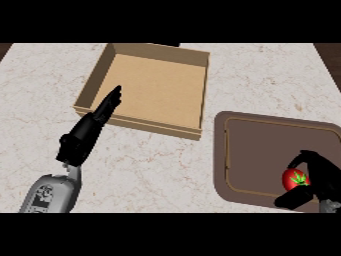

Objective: Pick the tomato from the tray and place it in the cardboard box

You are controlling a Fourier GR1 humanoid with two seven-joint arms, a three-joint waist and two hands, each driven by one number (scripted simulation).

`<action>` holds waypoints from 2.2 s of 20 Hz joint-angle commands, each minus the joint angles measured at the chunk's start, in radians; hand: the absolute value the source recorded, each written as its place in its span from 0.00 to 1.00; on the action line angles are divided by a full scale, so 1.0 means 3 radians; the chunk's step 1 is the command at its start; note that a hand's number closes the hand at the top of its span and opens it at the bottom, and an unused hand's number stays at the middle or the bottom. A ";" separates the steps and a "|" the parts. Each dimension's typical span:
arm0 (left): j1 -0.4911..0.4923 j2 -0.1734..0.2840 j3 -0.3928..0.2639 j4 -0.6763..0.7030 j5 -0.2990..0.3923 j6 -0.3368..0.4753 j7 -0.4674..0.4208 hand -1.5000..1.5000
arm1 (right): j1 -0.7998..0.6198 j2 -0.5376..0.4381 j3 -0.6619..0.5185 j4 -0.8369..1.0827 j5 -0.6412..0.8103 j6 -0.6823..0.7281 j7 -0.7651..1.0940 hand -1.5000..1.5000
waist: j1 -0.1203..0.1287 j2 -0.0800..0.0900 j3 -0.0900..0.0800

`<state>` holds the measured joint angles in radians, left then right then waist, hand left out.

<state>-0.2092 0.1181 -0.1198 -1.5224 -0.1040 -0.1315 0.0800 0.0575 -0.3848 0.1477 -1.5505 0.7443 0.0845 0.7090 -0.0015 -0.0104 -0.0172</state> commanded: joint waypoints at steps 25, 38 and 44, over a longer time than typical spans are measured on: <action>-0.0194 -0.0085 -0.0062 0.0246 -0.0001 -0.0131 -0.0040 0.50 | -0.3263 0.1280 0.2766 0.0094 0.0653 -0.0246 0.2107 1.00 | 0.0322 0.0030 0.0046; -0.0219 -0.0036 0.0003 0.0122 -0.0004 -0.0117 0.0003 0.50 | -0.4170 0.1279 0.2218 0.0267 0.0562 -0.0408 0.2537 1.00 | 0.0216 0.0010 0.0044; -0.0144 -0.0149 -0.0110 0.0101 -0.0083 -0.0035 0.0038 0.50 | -0.4482 0.1279 0.2038 0.0550 0.0469 -0.0403 0.2583 1.00 | 0.0185 0.0009 0.0048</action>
<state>-0.2619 0.0846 -0.1381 -1.4754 -0.1205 -0.1486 0.0833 -1.2193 -0.0204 0.7858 -1.4207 0.9097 -0.0257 1.2331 0.0595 -0.0064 -0.0036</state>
